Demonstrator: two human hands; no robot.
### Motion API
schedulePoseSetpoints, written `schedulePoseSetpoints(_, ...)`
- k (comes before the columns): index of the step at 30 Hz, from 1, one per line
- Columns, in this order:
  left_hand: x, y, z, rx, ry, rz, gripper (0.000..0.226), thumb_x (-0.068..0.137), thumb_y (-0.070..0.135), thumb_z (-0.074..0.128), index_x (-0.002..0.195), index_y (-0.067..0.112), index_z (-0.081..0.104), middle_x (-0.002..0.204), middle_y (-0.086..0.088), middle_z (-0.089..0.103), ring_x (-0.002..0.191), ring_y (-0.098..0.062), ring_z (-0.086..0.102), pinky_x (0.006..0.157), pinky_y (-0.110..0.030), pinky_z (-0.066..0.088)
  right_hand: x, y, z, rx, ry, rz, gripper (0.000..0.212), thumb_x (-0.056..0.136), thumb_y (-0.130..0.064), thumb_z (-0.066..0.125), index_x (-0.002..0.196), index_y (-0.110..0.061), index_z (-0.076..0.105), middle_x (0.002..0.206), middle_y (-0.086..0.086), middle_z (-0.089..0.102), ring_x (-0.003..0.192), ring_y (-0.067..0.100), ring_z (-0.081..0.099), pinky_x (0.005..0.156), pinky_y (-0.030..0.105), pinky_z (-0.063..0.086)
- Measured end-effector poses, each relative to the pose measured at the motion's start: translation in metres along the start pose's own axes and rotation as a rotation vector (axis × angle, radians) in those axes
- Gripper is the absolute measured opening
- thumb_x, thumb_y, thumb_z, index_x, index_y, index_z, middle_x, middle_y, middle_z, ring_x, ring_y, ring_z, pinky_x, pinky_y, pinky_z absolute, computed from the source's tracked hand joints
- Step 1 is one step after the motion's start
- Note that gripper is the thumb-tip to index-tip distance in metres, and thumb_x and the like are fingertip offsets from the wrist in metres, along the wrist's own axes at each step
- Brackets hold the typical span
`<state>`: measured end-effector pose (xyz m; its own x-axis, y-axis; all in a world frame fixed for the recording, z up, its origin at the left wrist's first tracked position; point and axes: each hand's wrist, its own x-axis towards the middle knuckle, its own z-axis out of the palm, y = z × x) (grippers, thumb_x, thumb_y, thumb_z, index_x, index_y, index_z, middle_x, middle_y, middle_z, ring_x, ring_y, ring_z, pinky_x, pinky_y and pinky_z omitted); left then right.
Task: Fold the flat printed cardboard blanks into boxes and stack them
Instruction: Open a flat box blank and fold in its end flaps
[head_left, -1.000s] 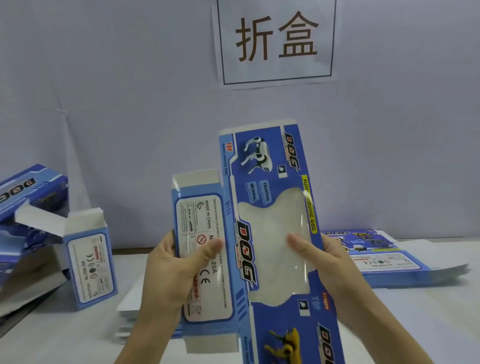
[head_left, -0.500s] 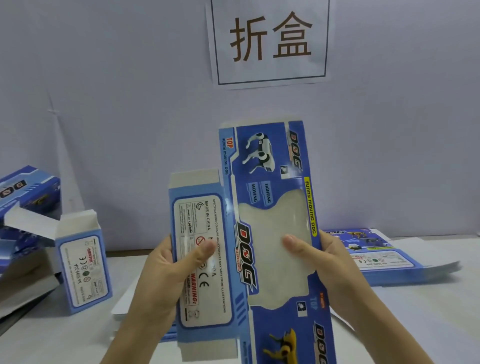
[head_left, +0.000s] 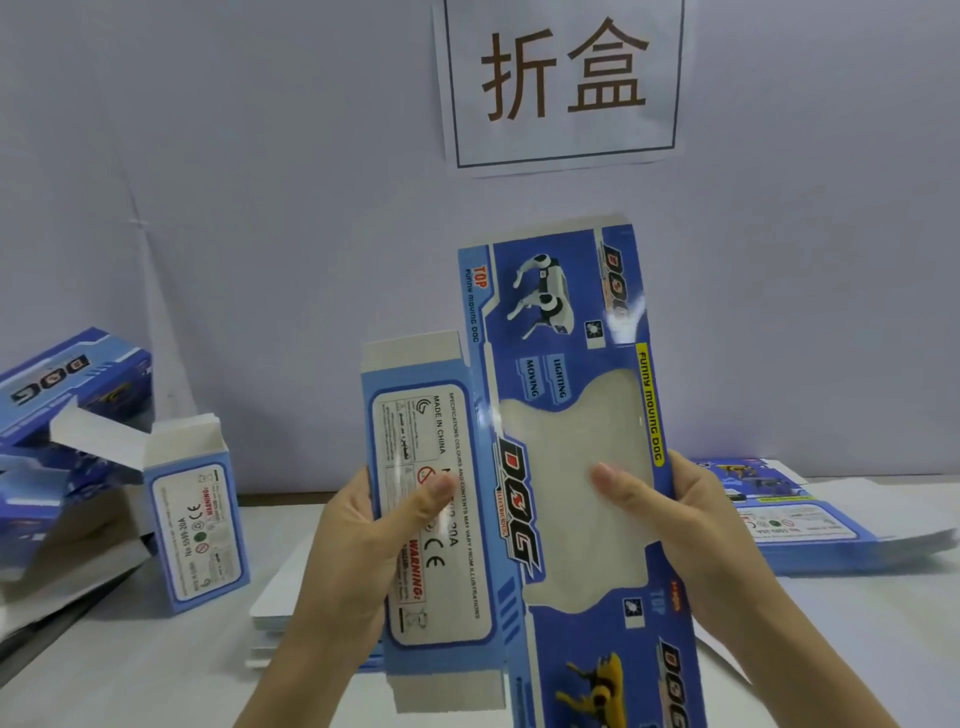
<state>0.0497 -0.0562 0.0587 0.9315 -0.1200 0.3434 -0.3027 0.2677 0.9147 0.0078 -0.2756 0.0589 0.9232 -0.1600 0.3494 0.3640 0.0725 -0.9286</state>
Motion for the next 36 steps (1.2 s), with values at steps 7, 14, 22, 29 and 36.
schedulePoseSetpoints(7, 0.001, 0.002, -0.005, -0.014, 0.008, -0.004, 0.034, 0.054, 0.032, 0.075, 0.088, 0.027, 0.07, 0.09, -0.012, 0.075, 0.075, -0.031, 0.073, 0.053, -0.035, 0.058, -0.002, 0.0, 0.003, 0.025, -0.032, 0.025, 0.05, 0.065, -0.035, 0.071, 0.109, -0.012, 0.062, 0.093, 0.008, 0.075, 0.08, 0.03, 0.073, 0.06, 0.035, 0.06)
schedulePoseSetpoints(14, 0.0, 0.0, -0.002, 0.01, 0.016, 0.012, 0.032, 0.057, 0.032, 0.073, 0.089, 0.03, 0.069, 0.089, -0.01, 0.075, 0.073, -0.029, 0.073, 0.051, -0.033, 0.057, -0.001, -0.001, 0.0, 0.034, -0.026, 0.044, 0.055, 0.059, -0.039, 0.074, 0.106, -0.013, 0.063, 0.091, 0.009, 0.075, 0.078, 0.03, 0.073, 0.058, 0.036, 0.06)
schedulePoseSetpoints(22, -0.013, -0.001, 0.023, 0.43, 0.126, 0.264, 0.06, 0.074, 0.046, 0.062, 0.128, 0.048, 0.036, 0.12, 0.034, 0.05, 0.105, 0.024, 0.048, 0.069, 0.002, 0.043, -0.007, -0.008, 0.014, 0.022, 0.049, -0.138, 0.036, 0.073, -0.034, 0.074, 0.105, -0.018, 0.068, 0.091, 0.0, 0.076, 0.08, 0.019, 0.073, 0.058, 0.022, 0.056)
schedulePoseSetpoints(29, -0.024, 0.008, 0.033, 0.084, -0.246, 0.11, 0.119, 0.038, 0.073, 0.079, 0.135, 0.013, 0.043, 0.128, -0.005, 0.06, 0.125, -0.028, 0.052, 0.103, -0.047, 0.042, -0.023, -0.008, 0.037, -0.325, -0.4, -0.339, 0.052, 0.084, -0.055, 0.05, 0.133, -0.062, 0.037, 0.146, -0.037, 0.03, 0.137, -0.012, 0.024, 0.109, 0.014, 0.029)
schedulePoseSetpoints(36, -0.031, 0.005, 0.025, 0.11, -0.272, -0.038, 0.128, 0.022, 0.08, 0.076, 0.132, 0.024, 0.043, 0.126, 0.002, 0.062, 0.119, -0.024, 0.058, 0.091, -0.038, 0.054, -0.016, -0.016, 0.018, -0.346, -0.414, -0.327, 0.047, 0.09, -0.04, 0.049, 0.131, -0.062, 0.041, 0.139, -0.036, 0.042, 0.133, -0.011, 0.032, 0.09, 0.01, 0.045)
